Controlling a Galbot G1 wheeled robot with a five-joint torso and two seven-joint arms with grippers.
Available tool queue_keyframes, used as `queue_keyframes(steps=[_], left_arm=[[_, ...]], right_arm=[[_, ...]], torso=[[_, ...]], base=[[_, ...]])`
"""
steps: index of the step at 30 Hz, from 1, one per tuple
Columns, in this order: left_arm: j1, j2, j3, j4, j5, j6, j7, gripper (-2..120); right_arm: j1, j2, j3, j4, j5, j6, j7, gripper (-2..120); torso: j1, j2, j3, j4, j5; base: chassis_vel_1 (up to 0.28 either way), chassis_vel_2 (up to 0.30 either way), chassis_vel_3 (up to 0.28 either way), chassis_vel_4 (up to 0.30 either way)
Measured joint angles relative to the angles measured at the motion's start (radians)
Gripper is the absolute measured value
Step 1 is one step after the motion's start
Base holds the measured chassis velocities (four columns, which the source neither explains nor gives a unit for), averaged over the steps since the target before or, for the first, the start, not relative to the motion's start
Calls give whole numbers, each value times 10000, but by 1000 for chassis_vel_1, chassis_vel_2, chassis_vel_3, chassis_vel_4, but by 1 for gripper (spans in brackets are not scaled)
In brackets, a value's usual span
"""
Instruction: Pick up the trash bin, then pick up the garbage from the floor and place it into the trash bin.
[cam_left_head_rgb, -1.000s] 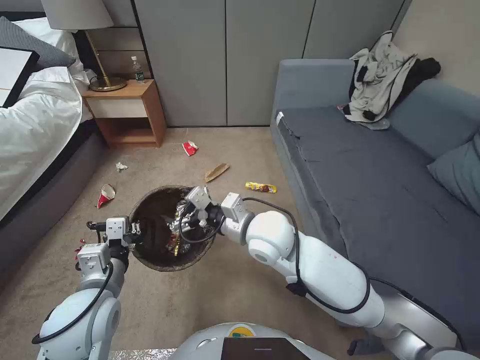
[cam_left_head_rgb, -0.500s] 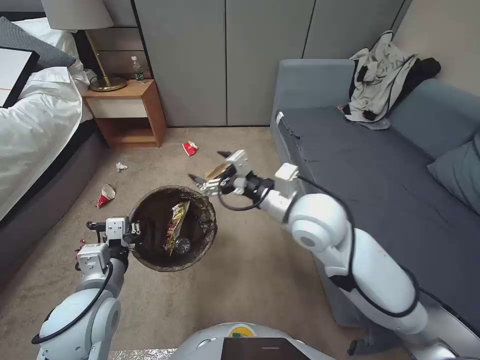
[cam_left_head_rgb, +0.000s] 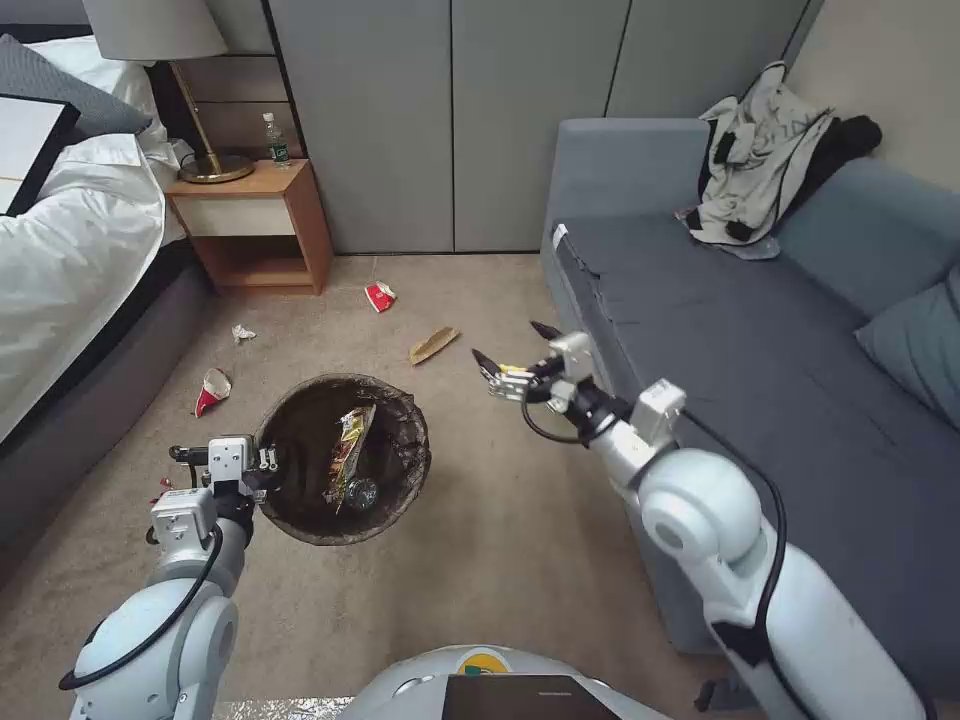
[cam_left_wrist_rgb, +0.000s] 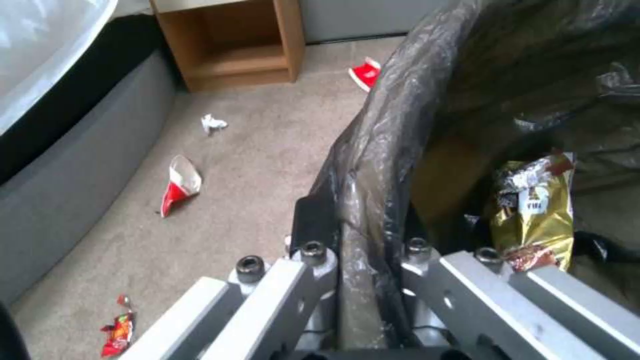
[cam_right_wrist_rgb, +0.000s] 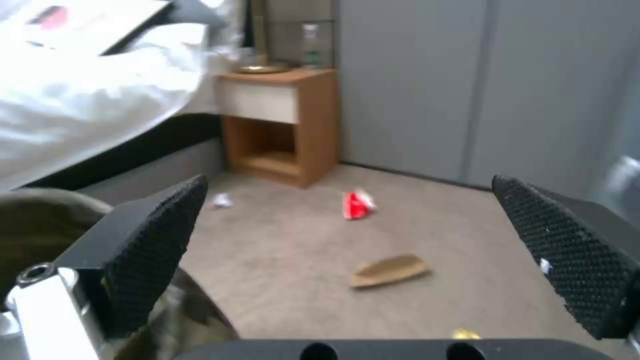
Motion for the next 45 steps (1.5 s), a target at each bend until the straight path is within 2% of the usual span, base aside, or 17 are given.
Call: queue_keyframes(steps=[2, 3, 7, 15, 23, 30, 45], left_arm=[[7, -1, -2, 6, -5, -7, 3, 4], [7, -1, -2, 6, -5, -7, 3, 4], [54, -11, -15, 35, -6, -43, 26, 4], [137, 47, -101, 36, -70, -195, 141, 4], [137, 63, -102, 69, -86, -226, 175, 4], [112, 61, -88, 101, -88, -228, 179, 4], [148, 29, -102, 64, -58, -234, 179, 4]], right_arm=[[-898, 498, 387, 0, -646, 539, 109, 100], [-898, 498, 387, 0, -646, 539, 109, 100], [-1810, 1398, 1041, -66, -1840, 1409, 158, 100], [-3004, 2358, 2060, -336, -2900, 2752, 136, 100], [-4142, 2941, 2935, -518, -3382, 3746, -304, 100], [-4895, 3224, 3102, -508, -3342, 4250, -408, 100], [-5181, 3283, 3610, -448, -3143, 4338, -596, 100]], torso=[[0, 0, 0, -2, 1], [0, 0, 0, -2, 1], [0, 0, 0, 1, -2], [0, 0, 0, 1, -2], [0, 0, 0, 0, -1], [0, 0, 0, 0, -2], [0, 0, 0, 0, -1]], base=[[0, 0, 0, 0], [0, 0, 0, 0], [0, 0, 0, 0], [0, 0, 0, 0], [0, 0, 0, 0], [0, 0, 0, 0], [0, 0, 0, 0]])
